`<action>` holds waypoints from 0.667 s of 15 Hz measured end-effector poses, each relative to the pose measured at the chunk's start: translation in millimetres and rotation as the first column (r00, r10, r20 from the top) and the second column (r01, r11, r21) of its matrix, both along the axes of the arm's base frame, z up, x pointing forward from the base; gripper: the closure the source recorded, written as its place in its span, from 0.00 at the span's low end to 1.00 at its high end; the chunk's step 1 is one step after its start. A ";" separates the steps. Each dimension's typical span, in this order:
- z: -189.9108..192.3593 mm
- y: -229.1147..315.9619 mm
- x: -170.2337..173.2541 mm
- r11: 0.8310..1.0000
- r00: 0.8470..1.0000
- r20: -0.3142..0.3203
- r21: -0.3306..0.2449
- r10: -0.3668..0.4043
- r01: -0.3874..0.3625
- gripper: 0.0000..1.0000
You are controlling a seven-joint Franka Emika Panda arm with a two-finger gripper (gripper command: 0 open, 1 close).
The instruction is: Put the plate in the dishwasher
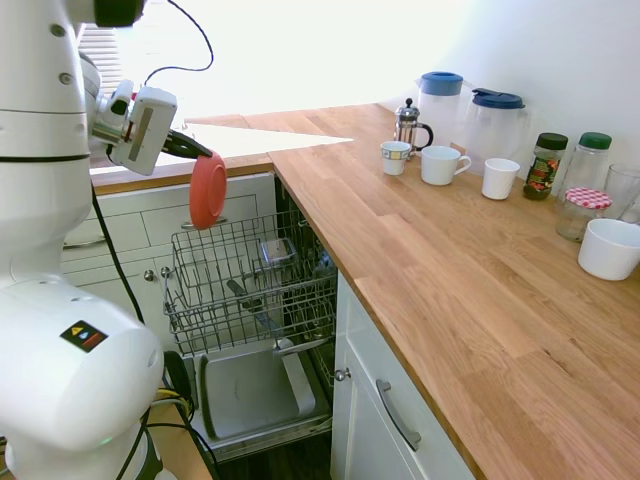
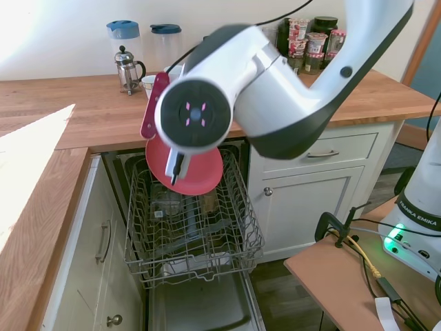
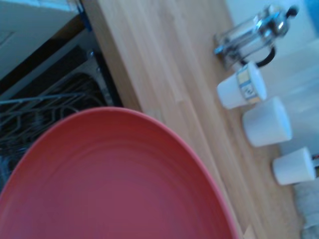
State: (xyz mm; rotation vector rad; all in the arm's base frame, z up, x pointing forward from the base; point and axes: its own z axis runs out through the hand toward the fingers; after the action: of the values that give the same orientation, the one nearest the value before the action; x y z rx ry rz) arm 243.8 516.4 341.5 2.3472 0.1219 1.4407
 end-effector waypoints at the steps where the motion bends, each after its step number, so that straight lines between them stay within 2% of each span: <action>1: -33.1 8.0 9.3 0.999 1.000 0.014 -0.034 0.017 -0.017 1.00; 4: -127.1 47.8 15.8 0.994 0.999 0.003 -0.104 0.043 -0.043 1.00; 6: -178.0 77.2 0.1 0.992 0.998 -0.027 -0.110 0.057 -0.059 1.00; 9: -203.0 105.4 14.6 0.991 0.999 -0.046 -0.129 0.025 -0.031 1.00; 10: -206.1 110.0 25.5 0.991 0.998 -0.060 -0.136 0.003 -0.011 0.00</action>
State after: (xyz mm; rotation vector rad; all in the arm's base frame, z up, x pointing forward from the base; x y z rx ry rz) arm 269.3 626.4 135.4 2.2814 0.2367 1.3223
